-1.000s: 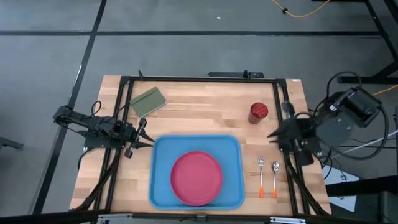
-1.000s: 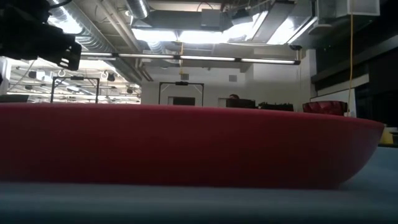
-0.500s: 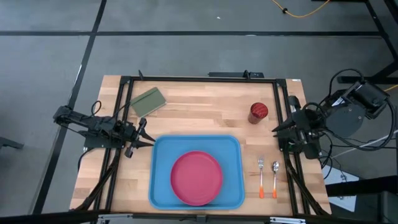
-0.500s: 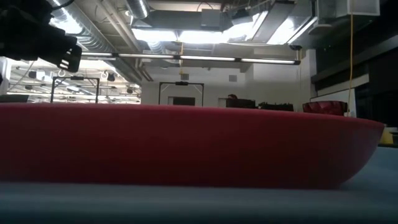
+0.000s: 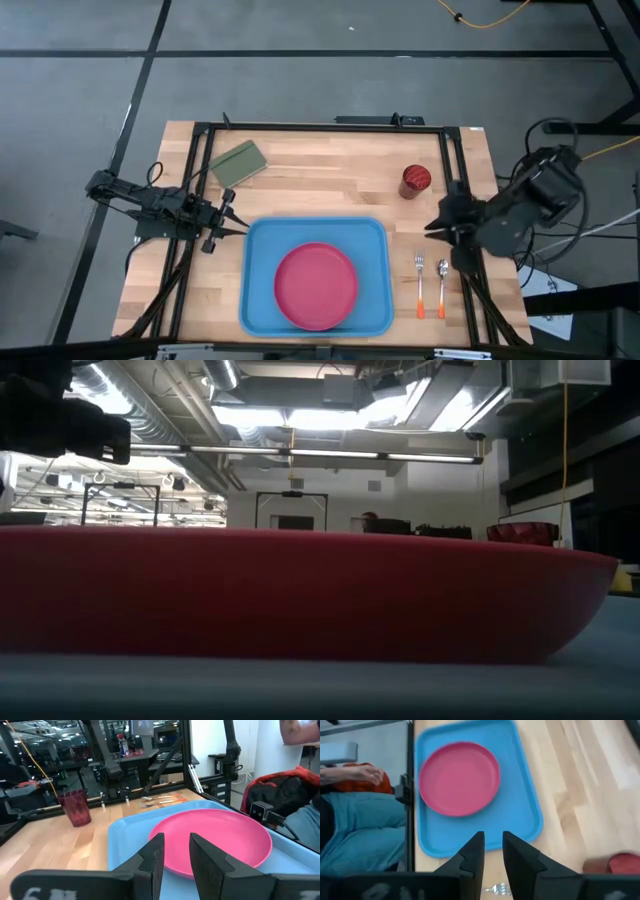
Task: Pick and place plate/cup/fork/spoon on tray
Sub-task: Put the orange spoon on the blue serving tray to the right of the red plate
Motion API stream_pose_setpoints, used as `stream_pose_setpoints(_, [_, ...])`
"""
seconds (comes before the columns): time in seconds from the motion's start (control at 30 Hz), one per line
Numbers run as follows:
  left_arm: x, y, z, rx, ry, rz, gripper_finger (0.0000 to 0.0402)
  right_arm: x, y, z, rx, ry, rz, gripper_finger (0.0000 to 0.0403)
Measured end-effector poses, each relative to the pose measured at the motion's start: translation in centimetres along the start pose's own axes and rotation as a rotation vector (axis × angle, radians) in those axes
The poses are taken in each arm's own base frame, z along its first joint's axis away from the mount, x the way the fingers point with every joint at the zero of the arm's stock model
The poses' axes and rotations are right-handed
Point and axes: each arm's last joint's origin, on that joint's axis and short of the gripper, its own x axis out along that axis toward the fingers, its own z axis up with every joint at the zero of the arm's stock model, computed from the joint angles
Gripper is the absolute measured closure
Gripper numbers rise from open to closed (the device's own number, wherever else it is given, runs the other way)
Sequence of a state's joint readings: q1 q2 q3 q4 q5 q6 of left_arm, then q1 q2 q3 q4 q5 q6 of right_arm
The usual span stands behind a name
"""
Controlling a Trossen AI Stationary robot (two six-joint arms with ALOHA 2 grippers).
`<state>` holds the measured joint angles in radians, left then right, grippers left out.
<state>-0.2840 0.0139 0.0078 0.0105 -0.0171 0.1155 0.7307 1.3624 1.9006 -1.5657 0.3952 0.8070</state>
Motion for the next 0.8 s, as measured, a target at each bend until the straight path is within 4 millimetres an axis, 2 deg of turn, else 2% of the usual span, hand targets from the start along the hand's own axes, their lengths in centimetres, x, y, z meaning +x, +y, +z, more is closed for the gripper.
stream_pose_setpoints(0.2, [0.0,0.0,0.0,0.0,0.0,0.0,0.0318,2.6,0.5,-0.9,0.029,0.027,-0.076,0.033])
stream_pose_setpoints(0.6, [0.0,0.0,0.0,0.0,0.0,0.0,0.0318,8.0,2.4,-1.5,-0.012,-0.053,-0.051,0.033])
stream_pose_setpoints(0.73, [0.0,0.0,0.0,0.0,0.0,0.0,0.0318,9.5,2.9,-1.7,0.022,-0.058,0.003,0.033])
stream_pose_setpoints(0.8, [0.0,0.0,0.0,0.0,0.0,0.0,0.0318,10.4,2.7,-2.3,0.142,-0.029,-0.022,0.033])
